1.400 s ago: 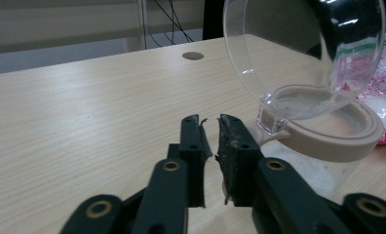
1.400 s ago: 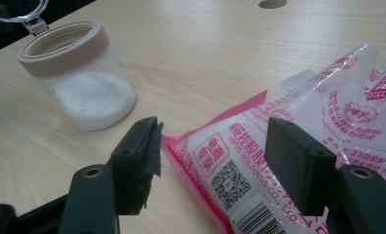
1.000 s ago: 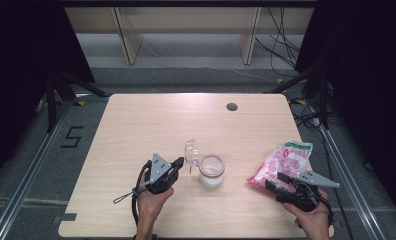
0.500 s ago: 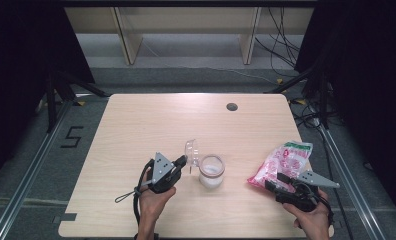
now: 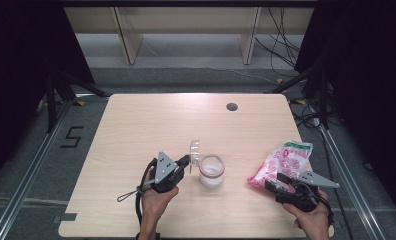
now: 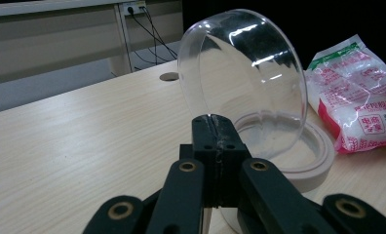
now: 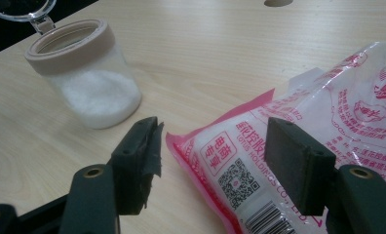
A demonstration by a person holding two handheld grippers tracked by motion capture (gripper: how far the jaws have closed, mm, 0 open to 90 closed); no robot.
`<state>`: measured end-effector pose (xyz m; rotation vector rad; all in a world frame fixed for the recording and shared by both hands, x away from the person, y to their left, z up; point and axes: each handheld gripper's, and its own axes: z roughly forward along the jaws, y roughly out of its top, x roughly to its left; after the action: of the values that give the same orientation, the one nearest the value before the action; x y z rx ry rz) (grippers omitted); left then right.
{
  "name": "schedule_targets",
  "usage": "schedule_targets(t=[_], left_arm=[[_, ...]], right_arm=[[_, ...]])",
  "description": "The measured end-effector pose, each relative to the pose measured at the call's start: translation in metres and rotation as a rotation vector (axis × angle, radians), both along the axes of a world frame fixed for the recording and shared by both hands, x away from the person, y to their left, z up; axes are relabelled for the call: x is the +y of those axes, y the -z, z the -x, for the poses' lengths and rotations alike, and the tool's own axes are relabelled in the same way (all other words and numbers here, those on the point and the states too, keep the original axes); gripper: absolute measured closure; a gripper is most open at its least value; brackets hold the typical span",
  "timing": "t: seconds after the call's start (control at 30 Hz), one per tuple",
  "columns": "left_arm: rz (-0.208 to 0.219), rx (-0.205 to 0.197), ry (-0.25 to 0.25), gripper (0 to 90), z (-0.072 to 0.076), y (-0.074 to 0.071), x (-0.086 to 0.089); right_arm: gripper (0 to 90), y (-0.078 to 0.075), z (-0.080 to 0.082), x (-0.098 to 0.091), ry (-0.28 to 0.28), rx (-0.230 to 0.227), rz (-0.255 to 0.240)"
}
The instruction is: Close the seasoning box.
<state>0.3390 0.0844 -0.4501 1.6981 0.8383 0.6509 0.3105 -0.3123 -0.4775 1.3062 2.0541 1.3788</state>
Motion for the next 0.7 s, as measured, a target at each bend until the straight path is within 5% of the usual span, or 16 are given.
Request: schedule_targets(t=[0.33, 0.4, 0.47, 0.53, 0.7], left_arm=[[-0.006, -0.002, 0.022, 87.2, 0.001, 0.000, -0.009], [0.003, 0.004, 0.036, 85.8, 0.002, 0.002, -0.015], [0.009, 0.009, 0.043, 85.0, 0.002, 0.003, -0.017], [-0.033, -0.034, 0.066, 84.3, 0.000, 0.003, -0.017], [-0.025, -0.021, 0.079, 79.5, 0.004, 0.004, -0.018]], right_arm=[[38.6, -0.001, 0.002, 0.002, 0.008, 0.036, -0.014], [38.6, 0.000, 0.000, 0.000, -0.005, -0.001, 0.014], [38.6, 0.000, 0.000, 0.000, -0.005, -0.001, 0.014], [38.6, 0.000, 0.000, 0.000, -0.005, -0.004, 0.014], [38.6, 0.000, 0.000, 0.000, -0.008, -0.001, 0.017]])
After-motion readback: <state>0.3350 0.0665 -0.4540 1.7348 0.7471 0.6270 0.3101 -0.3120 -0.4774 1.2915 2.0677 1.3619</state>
